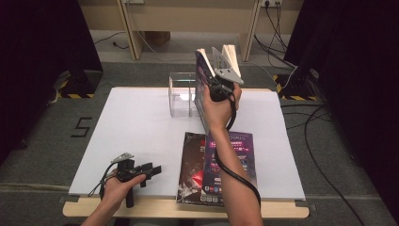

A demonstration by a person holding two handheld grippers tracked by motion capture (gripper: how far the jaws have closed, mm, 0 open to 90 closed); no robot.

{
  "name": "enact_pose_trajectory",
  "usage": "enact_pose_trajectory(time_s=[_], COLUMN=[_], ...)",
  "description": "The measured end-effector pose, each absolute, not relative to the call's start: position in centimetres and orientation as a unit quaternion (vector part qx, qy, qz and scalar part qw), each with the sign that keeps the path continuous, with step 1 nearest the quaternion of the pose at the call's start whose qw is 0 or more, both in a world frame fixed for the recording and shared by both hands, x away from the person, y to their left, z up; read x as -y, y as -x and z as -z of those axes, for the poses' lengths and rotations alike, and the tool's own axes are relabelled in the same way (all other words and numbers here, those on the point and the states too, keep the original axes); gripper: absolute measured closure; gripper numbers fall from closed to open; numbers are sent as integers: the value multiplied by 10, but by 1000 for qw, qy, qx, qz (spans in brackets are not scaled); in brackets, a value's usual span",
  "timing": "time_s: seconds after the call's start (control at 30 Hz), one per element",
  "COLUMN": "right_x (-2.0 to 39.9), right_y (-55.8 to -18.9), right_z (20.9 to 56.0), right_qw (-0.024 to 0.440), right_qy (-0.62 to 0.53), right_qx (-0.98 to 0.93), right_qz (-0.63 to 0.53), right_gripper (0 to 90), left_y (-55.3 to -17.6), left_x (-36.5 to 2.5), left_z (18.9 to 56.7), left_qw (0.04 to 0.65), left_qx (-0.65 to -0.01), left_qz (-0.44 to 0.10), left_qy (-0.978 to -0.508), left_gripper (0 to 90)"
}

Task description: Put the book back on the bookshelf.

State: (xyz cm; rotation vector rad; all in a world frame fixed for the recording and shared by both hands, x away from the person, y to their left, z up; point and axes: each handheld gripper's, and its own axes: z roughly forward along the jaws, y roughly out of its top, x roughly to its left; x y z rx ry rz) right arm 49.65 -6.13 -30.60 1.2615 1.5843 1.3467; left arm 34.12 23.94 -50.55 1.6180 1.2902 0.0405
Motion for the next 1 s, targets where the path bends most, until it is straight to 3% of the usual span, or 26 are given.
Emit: enact_pose_trajectory(time_s=[1.0], right_x=[58], right_y=[-523], right_z=[306], right_qw=[352], right_qy=[-497], right_qx=[-602], right_qz=[-516], right_gripper=[831], left_y=[-342], left_x=[-241], left_z=[506], left_qw=[510], left_qx=[-538], left_qz=[-16], left_qy=[-671], left_gripper=[402])
